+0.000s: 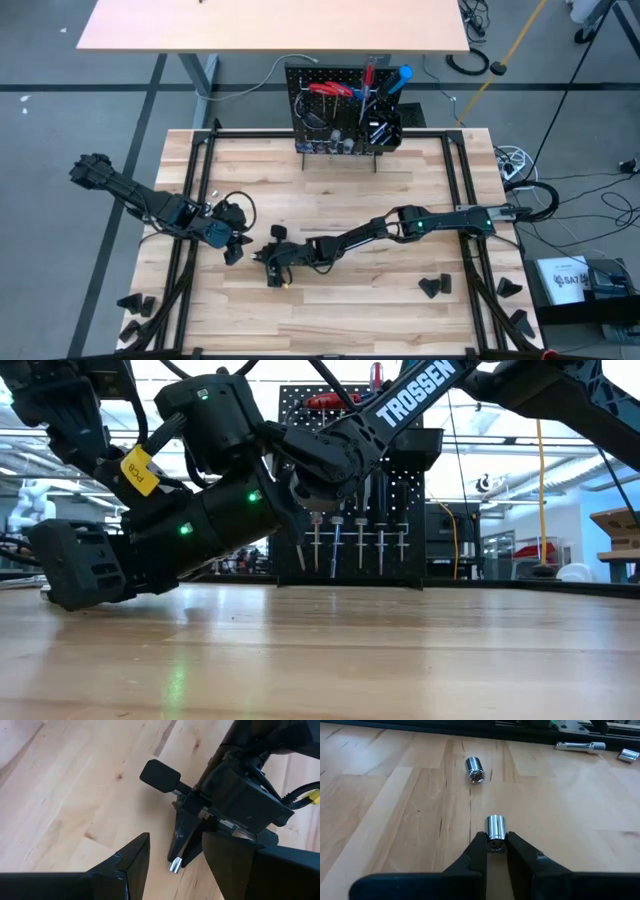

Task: Hang tools onto peg board
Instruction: Put the silver socket into the black bin on the peg board

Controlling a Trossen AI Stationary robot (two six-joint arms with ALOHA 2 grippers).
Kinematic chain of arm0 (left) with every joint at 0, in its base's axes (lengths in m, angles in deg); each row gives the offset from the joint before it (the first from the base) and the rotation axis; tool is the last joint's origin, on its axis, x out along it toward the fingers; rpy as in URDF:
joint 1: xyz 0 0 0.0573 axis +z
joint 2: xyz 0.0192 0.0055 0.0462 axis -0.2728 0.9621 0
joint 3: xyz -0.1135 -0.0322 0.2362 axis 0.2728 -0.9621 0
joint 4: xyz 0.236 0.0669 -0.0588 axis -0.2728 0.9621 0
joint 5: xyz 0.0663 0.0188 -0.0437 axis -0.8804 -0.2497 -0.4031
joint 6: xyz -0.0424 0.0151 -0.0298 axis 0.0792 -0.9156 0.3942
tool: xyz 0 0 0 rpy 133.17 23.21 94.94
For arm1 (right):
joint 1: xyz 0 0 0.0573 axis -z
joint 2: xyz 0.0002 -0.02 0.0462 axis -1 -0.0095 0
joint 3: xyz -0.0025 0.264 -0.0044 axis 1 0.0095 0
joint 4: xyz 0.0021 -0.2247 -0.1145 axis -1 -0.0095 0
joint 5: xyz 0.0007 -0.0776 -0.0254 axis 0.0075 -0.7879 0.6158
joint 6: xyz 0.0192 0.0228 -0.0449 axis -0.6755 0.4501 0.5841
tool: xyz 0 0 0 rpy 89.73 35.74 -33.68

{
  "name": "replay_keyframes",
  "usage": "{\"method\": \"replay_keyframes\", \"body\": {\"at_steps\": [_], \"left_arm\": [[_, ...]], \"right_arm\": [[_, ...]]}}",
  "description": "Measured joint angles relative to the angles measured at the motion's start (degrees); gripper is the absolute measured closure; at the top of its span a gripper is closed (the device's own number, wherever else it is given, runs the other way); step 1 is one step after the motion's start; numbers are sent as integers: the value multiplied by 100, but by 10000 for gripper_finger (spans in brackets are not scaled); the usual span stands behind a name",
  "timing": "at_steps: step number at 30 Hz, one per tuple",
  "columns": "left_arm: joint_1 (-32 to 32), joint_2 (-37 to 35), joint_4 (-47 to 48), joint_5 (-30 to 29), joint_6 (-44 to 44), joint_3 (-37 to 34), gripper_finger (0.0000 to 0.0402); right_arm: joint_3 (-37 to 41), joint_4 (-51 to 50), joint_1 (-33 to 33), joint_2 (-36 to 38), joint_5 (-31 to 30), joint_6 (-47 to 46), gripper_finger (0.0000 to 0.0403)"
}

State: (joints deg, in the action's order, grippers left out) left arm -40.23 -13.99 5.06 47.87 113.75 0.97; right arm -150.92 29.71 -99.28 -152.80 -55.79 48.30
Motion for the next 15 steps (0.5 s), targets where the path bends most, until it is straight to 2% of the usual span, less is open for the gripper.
{"method": "replay_keyframes", "body": {"at_steps": [3, 10, 12, 15], "left_arm": [[0, 0, -16, 2, -51, 0, 213], [-223, 0, -329, -21, -607, 0, 213], [-335, -2, -529, -266, -613, -18, 213], [-477, -5, -1097, -813, -437, -283, 213]], "right_arm": [[-2, -367, 10, 117, 18, 24, 366], [41, -2266, 17, 926, 5, 743, 366], [195, -2418, 33, 1208, -26, 873, 366], [870, -2250, 77, 1767, -317, 1020, 366]]}}
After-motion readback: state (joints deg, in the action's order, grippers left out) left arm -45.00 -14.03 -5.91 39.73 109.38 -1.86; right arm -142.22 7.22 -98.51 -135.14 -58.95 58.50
